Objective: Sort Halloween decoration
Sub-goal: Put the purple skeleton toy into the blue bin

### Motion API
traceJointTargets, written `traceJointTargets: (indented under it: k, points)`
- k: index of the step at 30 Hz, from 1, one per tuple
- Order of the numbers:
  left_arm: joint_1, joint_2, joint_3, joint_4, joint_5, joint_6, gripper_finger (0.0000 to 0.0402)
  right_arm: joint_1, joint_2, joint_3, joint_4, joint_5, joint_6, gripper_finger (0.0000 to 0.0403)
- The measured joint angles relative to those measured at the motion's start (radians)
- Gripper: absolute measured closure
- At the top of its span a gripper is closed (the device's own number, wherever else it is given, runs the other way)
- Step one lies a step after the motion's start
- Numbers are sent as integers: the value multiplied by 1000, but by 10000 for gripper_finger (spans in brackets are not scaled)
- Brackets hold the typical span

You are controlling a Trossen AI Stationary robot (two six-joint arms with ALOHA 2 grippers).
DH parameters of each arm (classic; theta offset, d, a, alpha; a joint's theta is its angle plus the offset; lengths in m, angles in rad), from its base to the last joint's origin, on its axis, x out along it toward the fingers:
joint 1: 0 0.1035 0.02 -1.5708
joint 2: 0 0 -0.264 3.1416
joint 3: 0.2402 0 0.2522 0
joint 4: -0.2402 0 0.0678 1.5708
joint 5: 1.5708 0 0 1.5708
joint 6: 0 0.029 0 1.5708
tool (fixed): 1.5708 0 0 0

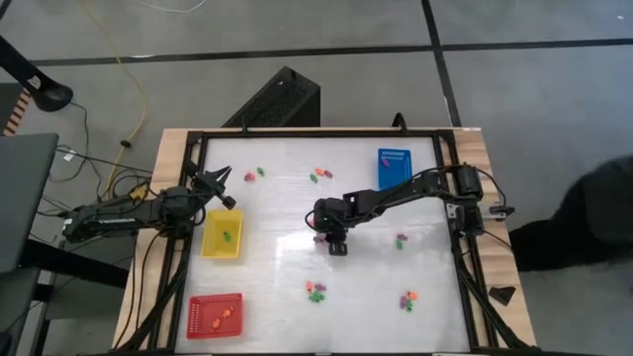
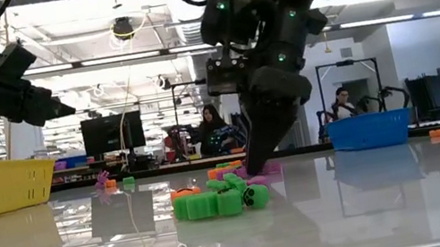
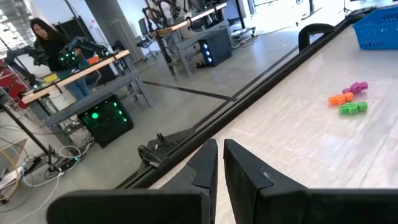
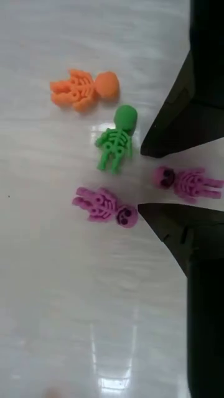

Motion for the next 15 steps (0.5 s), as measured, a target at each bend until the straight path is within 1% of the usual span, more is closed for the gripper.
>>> traceJointTargets:
  k: [6, 11, 15]
  points:
    - [0, 0, 0, 0, 2, 0, 384, 0, 22, 0, -13, 2, 25, 251]
    - [0, 0, 0, 0, 1, 0, 384, 0, -26, -2, -33, 1, 26, 269]
    - [0, 0, 0, 0, 1, 0, 384, 3, -68, -6, -52, -2, 27, 269]
